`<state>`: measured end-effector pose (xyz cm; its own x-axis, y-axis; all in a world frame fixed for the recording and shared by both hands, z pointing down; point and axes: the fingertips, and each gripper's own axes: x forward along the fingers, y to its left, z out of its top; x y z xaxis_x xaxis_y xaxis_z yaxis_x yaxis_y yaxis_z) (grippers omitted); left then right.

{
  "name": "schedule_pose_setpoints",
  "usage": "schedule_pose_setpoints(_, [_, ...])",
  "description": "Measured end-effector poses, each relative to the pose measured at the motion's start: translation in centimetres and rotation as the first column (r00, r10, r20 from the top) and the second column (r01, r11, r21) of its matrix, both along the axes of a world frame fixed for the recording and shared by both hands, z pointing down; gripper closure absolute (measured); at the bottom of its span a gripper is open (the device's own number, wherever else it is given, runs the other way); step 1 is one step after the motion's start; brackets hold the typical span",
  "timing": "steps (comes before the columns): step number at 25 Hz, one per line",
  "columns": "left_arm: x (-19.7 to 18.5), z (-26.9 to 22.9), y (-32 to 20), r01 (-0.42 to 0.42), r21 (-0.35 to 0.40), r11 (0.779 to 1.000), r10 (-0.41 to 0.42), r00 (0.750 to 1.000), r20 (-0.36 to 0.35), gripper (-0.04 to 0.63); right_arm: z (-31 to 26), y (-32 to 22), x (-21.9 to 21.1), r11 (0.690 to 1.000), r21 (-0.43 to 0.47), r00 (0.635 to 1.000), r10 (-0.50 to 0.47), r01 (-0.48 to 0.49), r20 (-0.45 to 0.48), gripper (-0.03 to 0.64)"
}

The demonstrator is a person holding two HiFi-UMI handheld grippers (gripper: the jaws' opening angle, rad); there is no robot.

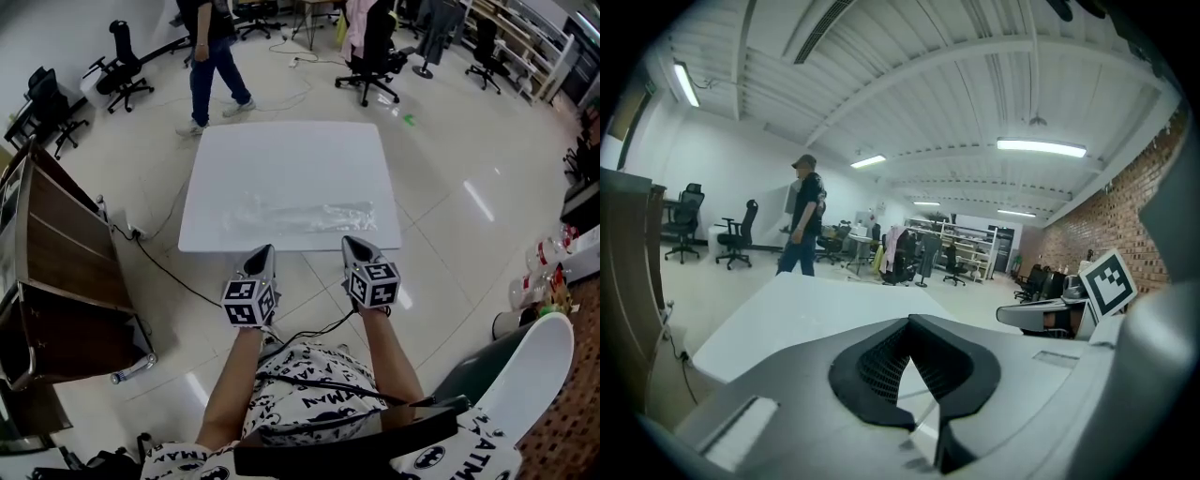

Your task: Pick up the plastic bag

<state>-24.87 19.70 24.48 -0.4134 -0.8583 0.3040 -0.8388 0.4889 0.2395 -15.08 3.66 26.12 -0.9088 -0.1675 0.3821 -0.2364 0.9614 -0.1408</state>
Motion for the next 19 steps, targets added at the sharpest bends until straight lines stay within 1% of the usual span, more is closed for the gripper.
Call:
schedule_pose_setpoints(5, [0.0, 0.5, 0.6, 0.003, -0.006, 1.0, -0.003, 1.0, -0.004, 0.594, -0.1, 0.5, 0.3, 1.0, 0.009, 1.0, 0.001, -0.001, 0.0, 0.617])
schedule_pose_setpoints(10, [0.5, 0.7, 0.7, -0.006, 0.004, 1.0, 0.006, 1.0, -0.017, 0.594, 0.0, 1.2, 0.5, 1.0, 0.027, 1.0, -0.005, 0.005, -0.009, 0.617])
schedule_pose_setpoints(19, [0.3, 0.7, 0.5, -0.013, 0.01, 1.0, 0.014, 0.999, -0.036, 0.594, 0.1, 1.1, 0.6, 1.0, 0.02, 1.0, 0.003, -0.003, -0.019, 0.617])
